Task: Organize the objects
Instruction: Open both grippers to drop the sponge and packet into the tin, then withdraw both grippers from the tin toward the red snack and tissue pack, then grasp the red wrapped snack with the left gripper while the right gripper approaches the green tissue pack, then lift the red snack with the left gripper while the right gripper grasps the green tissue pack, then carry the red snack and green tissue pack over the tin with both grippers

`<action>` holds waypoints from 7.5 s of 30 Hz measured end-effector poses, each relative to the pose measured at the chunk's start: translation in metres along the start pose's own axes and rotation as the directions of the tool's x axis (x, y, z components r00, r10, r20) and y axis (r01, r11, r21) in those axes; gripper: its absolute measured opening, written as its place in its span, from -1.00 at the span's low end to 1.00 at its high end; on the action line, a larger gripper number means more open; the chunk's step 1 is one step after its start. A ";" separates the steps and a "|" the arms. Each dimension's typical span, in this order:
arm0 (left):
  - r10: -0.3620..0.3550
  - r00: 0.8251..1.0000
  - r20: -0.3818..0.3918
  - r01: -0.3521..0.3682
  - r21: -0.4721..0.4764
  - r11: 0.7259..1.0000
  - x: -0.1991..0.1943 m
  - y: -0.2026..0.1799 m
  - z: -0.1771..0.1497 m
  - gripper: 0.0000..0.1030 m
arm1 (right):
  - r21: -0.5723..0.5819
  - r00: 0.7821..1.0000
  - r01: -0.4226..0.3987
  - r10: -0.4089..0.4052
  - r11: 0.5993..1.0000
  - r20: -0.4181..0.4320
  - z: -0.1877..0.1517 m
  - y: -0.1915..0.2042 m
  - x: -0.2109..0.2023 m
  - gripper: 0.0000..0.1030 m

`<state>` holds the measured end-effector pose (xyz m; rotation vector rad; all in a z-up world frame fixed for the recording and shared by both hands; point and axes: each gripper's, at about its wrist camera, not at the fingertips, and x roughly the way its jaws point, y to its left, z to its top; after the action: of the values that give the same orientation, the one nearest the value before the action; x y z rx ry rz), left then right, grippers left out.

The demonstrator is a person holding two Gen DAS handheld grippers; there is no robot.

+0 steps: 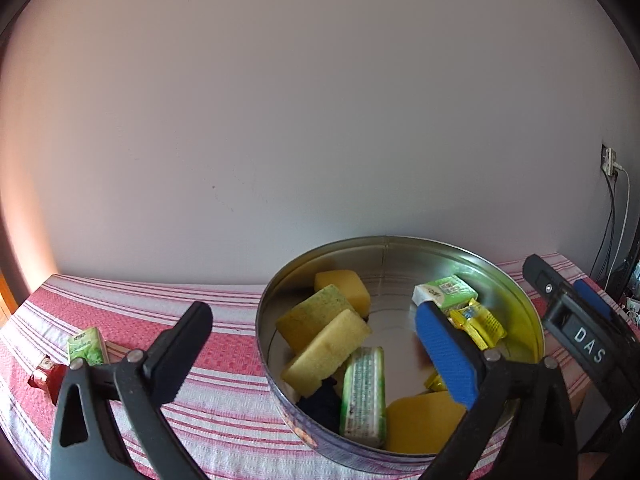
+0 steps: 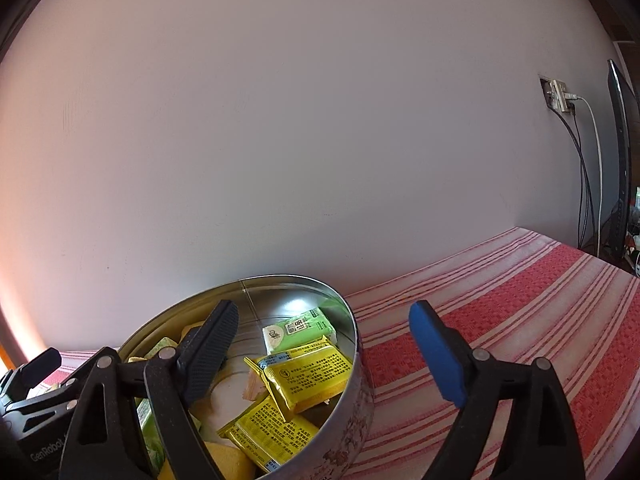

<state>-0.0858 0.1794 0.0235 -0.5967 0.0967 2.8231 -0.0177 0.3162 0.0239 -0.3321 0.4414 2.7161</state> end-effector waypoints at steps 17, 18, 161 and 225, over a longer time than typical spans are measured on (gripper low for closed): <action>0.242 0.968 0.072 -0.244 0.016 0.970 -0.070 0.112 -0.032 0.99 | -0.083 0.985 -0.058 0.071 0.995 0.158 -0.019 0.049 -0.056 0.73; 0.251 0.965 0.073 -0.253 0.021 0.967 -0.071 0.116 -0.035 0.99 | -0.087 0.986 -0.052 0.065 0.995 0.156 -0.019 0.051 -0.057 0.73; 0.063 0.998 0.007 -0.062 -0.133 0.989 -0.098 0.167 -0.035 -0.26 | -0.266 0.977 -0.212 0.202 0.940 -0.065 -0.047 0.113 -0.079 0.07; -0.114 0.992 -0.062 0.112 -0.031 0.993 0.026 0.022 0.013 -0.26 | -0.220 0.996 -0.021 0.003 0.975 -0.085 -0.010 0.042 0.017 0.07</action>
<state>-0.1194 0.1658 0.0247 -0.6758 0.0354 2.7010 -0.0479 0.2808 0.0205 -0.5067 0.1631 2.7756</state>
